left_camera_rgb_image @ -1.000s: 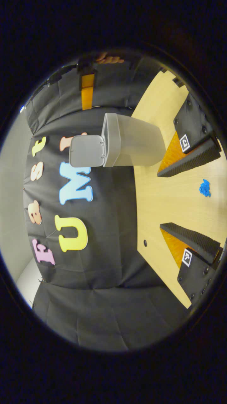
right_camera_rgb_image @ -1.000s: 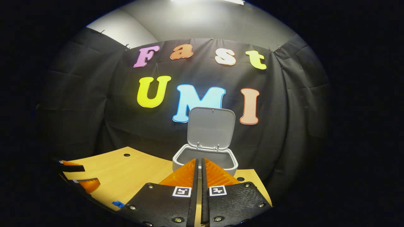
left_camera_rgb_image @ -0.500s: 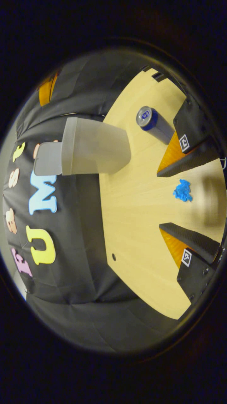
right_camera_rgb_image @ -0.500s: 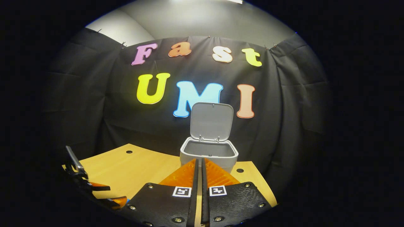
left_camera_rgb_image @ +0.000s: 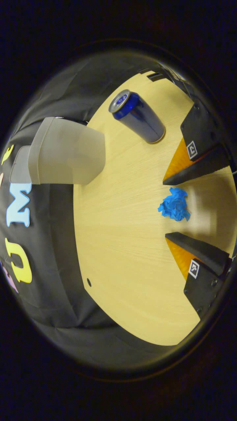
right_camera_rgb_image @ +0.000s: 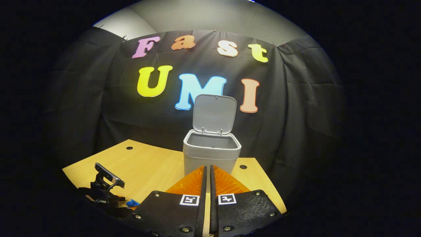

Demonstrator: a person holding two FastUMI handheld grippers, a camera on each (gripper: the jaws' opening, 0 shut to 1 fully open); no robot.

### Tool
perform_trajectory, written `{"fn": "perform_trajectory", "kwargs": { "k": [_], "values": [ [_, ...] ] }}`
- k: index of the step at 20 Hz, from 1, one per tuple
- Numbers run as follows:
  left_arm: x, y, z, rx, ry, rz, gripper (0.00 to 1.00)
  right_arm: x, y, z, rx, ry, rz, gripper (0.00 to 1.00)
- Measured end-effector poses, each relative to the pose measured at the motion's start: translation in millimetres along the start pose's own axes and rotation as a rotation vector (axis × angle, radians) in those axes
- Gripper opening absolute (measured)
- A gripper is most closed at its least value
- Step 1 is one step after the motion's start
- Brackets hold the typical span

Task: Press the lid of the desktop garbage bin to open it, pick up the crumpled paper on the desktop and throw it into the bin, then pick up the pop can on the desktop and drop it into the bin, and finally close the garbage bin lid.

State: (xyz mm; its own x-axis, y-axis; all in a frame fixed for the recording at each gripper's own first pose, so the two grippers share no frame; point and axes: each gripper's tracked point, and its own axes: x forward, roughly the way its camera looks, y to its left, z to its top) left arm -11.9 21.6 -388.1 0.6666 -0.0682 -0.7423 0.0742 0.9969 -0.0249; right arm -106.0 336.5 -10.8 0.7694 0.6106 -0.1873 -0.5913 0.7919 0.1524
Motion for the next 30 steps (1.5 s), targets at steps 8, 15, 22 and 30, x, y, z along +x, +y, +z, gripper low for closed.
{"fn": "perform_trajectory", "kwargs": {
  "k": [8,15,22,30],
  "values": [
    [10.6,-7.1,-7.2,0.016,0.03,0.024,0.76,3.0,-8.6,-16.0,-0.016,0.028,0.03,0.07],
    [8.8,-7.8,-2.1,0.034,0.024,0.071,0.37,5.2,-26.4,-20.8,-0.014,0.029,0.045,0.06],
    [-6.5,-13.9,23.4,0.037,-0.027,0.072,0.2,6.5,-50.2,-24.6,0.012,0.006,0.042,0.06],
    [-40.7,-33.3,110.7,0.036,-0.214,0.031,0.2,9.1,-69.2,-34.3,0.035,-0.025,0.035,0.07]
  ]
}}
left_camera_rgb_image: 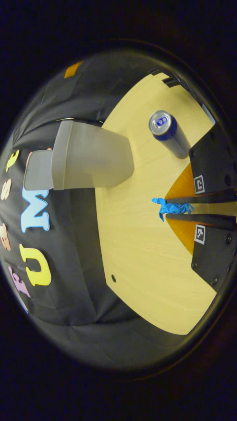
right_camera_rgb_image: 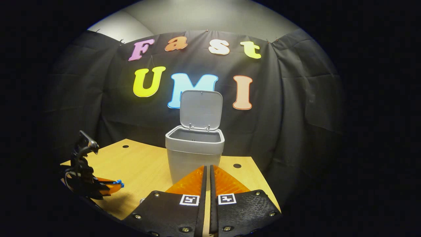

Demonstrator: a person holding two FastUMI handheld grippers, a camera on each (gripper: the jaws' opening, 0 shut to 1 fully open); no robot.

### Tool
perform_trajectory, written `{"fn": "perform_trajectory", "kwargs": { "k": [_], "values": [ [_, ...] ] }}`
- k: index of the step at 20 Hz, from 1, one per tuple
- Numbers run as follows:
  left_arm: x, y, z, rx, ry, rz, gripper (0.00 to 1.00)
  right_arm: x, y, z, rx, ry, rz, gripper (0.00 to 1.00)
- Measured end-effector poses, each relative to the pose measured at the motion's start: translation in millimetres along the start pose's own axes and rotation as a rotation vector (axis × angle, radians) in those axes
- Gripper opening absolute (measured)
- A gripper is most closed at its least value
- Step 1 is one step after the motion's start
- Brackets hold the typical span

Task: Press the lid of the desktop garbage bin to open it, pick up the crumpled paper on the desktop and throw it into the bin, then pick up the pop can on the desktop and drop it into the bin, and finally close the garbage bin lid.

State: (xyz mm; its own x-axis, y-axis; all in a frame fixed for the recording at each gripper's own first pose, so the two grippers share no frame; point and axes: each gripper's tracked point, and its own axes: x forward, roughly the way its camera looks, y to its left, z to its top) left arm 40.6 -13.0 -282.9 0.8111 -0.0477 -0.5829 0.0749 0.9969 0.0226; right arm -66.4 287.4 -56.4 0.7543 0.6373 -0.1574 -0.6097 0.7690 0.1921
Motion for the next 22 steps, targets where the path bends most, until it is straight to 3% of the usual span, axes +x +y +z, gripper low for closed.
{"fn": "perform_trajectory", "kwargs": {
  "k": [6,11,14,16,18,22],
  "values": [
    [-18.0,-16.9,85.6,0.031,-0.145,-0.053,0.22,7.0,5.4,-3.8,0.038,-0.022,0.038,0.06],
    [-30.1,-46.4,171.0,0.042,-0.264,-0.119,0.17,8.2,2.5,-6.2,0.072,-0.028,0.028,0.07],
    [-26.1,-67.5,219.9,0.064,-0.339,-0.166,0.22,5.6,-3.5,-7.6,0.067,-0.03,0.015,0.06],
    [-18.3,-83.1,241.5,0.025,-0.357,-0.225,0.17,1.9,-7.9,-9.1,0.067,-0.03,0.004,0.07],
    [-8.7,-96.4,262.1,-0.034,-0.363,-0.276,0.22,-0.1,-12.4,-12.8,0.064,-0.021,-0.011,0.06],
    [18.4,-109.9,300.4,-0.051,-0.38,-0.308,0.21,-4.6,-22.8,-27.5,0.056,0.023,-0.051,0.06]
  ]
}}
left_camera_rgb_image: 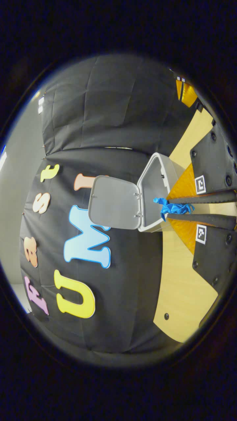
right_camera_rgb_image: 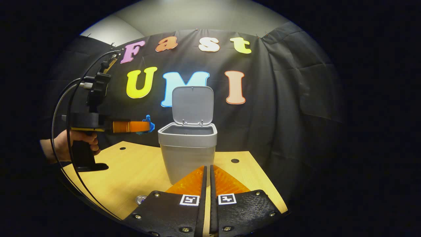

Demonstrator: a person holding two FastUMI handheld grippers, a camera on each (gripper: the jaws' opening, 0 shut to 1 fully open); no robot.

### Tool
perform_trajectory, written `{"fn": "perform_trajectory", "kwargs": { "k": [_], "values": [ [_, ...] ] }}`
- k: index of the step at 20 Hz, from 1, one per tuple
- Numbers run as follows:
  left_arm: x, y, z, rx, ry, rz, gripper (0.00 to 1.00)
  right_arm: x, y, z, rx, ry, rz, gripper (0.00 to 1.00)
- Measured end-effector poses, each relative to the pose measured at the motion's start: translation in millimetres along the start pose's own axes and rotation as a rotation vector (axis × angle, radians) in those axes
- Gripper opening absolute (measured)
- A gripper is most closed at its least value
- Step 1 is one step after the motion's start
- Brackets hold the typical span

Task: Press the lid of the desktop garbage bin to open it, pick up the crumpled paper on the desktop and throw it into the bin, then pick up the pop can on the desktop and drop it into the bin, and finally close the garbage bin lid.

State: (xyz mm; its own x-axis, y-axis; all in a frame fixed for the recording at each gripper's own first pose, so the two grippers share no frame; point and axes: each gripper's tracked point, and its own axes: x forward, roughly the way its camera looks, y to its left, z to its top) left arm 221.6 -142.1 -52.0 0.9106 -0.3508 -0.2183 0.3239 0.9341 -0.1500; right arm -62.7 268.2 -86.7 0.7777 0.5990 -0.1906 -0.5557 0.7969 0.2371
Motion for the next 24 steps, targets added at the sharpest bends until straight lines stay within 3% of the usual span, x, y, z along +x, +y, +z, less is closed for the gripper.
{"fn": "perform_trajectory", "kwargs": {
  "k": [7,14,17,20,24],
  "values": [
    [49.7,-12.0,13.4,0.03,0.004,-0.051,0.19,-5.8,-11.3,-5.6,0.046,0.026,-0.048,0.07],
    [87.4,-18.7,-9.0,0.094,0.074,-0.036,0.23,-9.0,-13.6,-9.9,0.06,0.038,-0.073,0.08],
    [93.0,-27.7,-16.6,0.071,0.095,-0.061,0.39,-11.6,-17.1,-11.4,0.062,0.042,-0.087,0.08],
    [93.5,-31.9,-16.9,0.049,0.094,-0.074,0.44,-10.4,-18.9,-9.8,0.064,0.04,-0.096,0.08],
    [90.1,-29.5,-13.6,0.026,0.081,-0.078,0.83,-6.1,-12.9,-7.1,0.068,0.036,-0.082,0.08]
  ]
}}
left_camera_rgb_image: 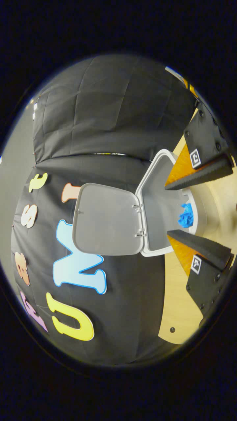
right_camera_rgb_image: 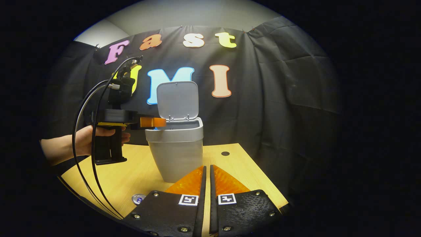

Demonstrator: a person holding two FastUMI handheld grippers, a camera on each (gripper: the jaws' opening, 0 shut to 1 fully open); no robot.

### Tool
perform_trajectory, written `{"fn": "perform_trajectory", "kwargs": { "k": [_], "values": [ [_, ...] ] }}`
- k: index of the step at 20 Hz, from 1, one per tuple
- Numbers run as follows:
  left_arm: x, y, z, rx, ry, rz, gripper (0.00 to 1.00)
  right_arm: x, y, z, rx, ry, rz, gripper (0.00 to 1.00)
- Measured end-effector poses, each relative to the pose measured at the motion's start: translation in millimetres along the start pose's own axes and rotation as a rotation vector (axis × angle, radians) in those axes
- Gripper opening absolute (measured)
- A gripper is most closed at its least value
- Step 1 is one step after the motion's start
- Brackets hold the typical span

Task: Press the lid of the desktop garbage bin to open it, pick up the crumpled paper on the desktop and throw it into the bin, then pick up the pop can on the desktop and drop it into the bin, and finally close the garbage bin lid.

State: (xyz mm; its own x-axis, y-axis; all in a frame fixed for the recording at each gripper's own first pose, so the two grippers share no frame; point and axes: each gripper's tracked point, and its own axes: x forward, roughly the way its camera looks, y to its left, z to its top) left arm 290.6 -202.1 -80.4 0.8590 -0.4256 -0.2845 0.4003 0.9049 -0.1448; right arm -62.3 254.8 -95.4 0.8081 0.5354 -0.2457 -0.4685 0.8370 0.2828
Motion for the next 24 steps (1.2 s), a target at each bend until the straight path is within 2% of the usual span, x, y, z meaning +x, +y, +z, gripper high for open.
{"fn": "perform_trajectory", "kwargs": {
  "k": [1,3,5,8,9,10,11,14,15,21,24],
  "values": [
    [-3.2,1.6,1.8,-0.006,-0.006,0.0,0.92,0.9,3.5,0.0,-0.002,-0.001,0.008,0.08],
    [-9.0,3.6,4.6,-0.019,-0.017,0.005,0.94,3.9,11.6,0.0,-0.009,0.0,0.029,0.08],
    [-18.9,9.4,9.2,-0.031,-0.034,0.018,0.95,6.4,24.1,-1.2,-0.013,0.006,0.064,0.13],
    [-39.0,20.9,16.0,-0.035,-0.062,0.046,0.95,8.2,42.0,-1.0,-0.028,0.009,0.111,0.36],
    [-46.8,24.4,17.6,-0.03,-0.072,0.058,0.95,8.0,48.9,-1.6,-0.029,0.01,0.131,0.4],
    [-55.5,28.0,19.3,-0.022,-0.081,0.07,0.95,8.6,55.8,-2.8,-0.032,0.012,0.151,0.53],
    [-63.8,31.7,20.5,-0.012,-0.091,0.084,0.95,8.9,63.6,-4.1,-0.036,0.014,0.172,0.58],
    [-88.1,41.6,22.4,0.031,-0.115,0.127,0.96,7.4,87.5,-11.0,-0.053,0.028,0.238,0.85],
    [-95.3,44.0,22.0,0.043,-0.12,0.138,0.96,8.0,95.5,-13.0,-0.058,0.03,0.257,0.9],
    [-138.3,46.1,12.8,0.083,-0.138,0.167,0.96,7.4,150.6,-53.7,-0.108,0.134,0.415,0.92],
    [-168.5,46.3,6.6,0.063,-0.152,0.198,0.95,8.2,169.1,-79.2,-0.132,0.21,0.466,0.92]
  ]
}}
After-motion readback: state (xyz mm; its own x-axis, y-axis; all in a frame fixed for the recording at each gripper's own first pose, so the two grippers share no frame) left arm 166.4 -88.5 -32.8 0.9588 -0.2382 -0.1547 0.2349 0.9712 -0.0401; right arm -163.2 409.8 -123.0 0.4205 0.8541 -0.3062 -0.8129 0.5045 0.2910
